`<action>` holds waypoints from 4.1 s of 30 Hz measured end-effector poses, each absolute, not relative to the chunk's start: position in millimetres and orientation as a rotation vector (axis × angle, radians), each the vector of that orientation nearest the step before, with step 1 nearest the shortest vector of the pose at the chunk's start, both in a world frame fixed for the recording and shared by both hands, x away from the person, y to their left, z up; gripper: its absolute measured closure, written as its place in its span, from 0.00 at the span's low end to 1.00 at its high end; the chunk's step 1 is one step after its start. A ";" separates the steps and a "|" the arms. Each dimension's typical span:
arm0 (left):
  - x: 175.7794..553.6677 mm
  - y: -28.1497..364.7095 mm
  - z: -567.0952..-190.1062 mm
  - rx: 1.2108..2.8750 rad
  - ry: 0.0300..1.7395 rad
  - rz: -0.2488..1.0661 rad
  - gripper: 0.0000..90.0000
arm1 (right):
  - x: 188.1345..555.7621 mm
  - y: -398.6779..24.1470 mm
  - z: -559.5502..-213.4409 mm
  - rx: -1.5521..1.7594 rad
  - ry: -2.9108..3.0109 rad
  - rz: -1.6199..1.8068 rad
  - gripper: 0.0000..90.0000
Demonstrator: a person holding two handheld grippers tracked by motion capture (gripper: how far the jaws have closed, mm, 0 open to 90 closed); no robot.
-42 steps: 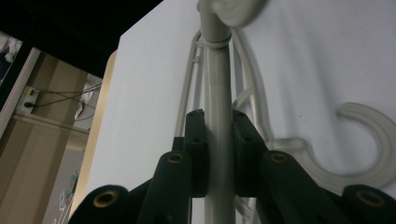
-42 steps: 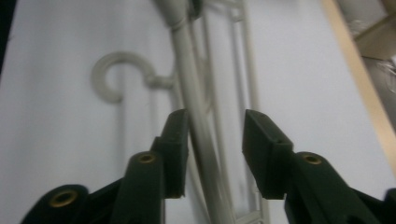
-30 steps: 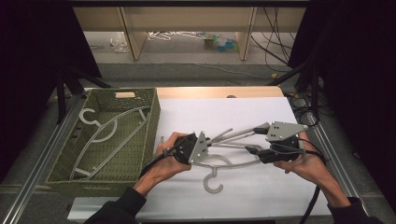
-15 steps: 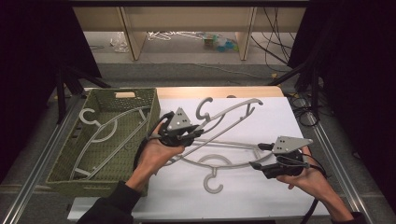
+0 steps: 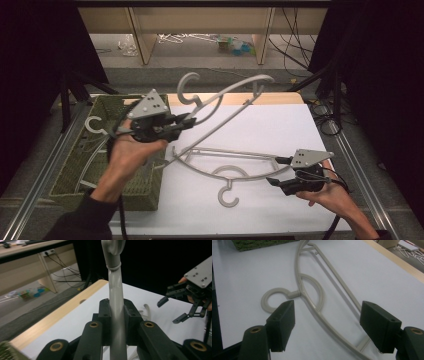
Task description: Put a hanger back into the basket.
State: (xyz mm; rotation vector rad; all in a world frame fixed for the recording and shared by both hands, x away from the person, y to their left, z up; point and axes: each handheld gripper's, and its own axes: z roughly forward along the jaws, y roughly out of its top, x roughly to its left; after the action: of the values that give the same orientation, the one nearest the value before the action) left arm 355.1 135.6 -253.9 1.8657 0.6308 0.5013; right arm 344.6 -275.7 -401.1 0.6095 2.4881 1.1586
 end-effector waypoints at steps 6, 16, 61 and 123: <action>356.7 175.6 -240.5 1.855 0.693 0.592 0.88 | 344.4 -274.8 -402.9 0.612 2.486 1.165 0.32; 373.7 232.1 -257.2 1.860 0.802 0.667 0.88 | 345.4 -275.3 -405.6 0.613 2.494 1.157 0.32; 401.7 341.7 -373.3 2.089 1.053 0.623 0.88 | 348.5 -272.6 -413.3 0.609 2.537 1.130 0.31; 342.7 305.8 -347.4 1.765 1.212 0.719 0.32 | 351.7 -272.7 -420.9 0.650 2.526 1.118 0.27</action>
State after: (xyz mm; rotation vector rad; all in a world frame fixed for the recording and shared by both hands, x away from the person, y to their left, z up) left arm 342.7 305.8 -347.4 1.7650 1.2116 0.7193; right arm 351.7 -272.7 -420.9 0.6502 2.5256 1.1180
